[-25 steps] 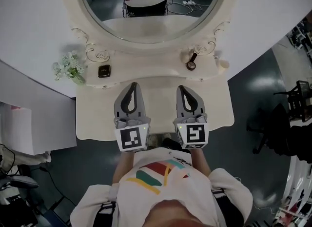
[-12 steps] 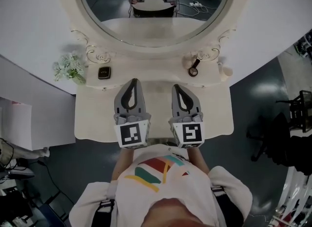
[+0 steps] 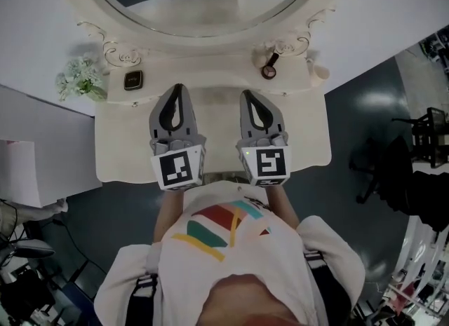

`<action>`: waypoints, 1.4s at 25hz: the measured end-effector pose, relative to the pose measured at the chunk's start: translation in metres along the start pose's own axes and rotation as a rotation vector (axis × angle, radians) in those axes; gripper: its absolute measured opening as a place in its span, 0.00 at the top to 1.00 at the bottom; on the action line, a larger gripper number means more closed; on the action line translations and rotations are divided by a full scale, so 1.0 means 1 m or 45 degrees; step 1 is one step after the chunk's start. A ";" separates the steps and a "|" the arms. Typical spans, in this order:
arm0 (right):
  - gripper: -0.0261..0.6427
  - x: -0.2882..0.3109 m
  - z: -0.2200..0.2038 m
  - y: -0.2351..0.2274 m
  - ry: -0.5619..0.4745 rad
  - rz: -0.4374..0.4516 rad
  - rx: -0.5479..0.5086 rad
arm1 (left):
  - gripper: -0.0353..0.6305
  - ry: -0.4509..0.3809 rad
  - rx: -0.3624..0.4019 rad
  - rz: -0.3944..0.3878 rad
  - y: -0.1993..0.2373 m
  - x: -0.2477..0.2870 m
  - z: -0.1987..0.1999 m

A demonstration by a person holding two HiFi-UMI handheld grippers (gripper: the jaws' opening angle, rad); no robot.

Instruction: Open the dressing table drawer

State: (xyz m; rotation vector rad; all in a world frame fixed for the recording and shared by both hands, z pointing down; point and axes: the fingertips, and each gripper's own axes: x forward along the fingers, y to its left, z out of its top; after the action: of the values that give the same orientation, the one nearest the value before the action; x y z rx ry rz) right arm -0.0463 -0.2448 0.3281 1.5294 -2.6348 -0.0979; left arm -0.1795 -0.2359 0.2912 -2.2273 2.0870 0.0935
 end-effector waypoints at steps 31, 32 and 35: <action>0.80 -0.023 -0.224 -0.180 0.653 -0.326 0.083 | 0.93 0.093 0.067 -0.088 -0.052 0.015 -0.033; 0.80 -0.022 -0.230 -0.182 0.665 -0.327 0.097 | 0.94 0.097 0.073 -0.088 -0.053 0.015 -0.034; 0.79 -0.016 -0.245 -0.184 0.701 -0.322 0.131 | 0.93 0.114 0.085 -0.081 -0.052 0.016 -0.036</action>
State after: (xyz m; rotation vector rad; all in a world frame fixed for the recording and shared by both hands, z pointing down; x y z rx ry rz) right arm 0.1483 -0.3241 0.5523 1.6242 -2.0420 0.3895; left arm -0.1267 -0.2523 0.3264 -2.2964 2.0274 -0.0802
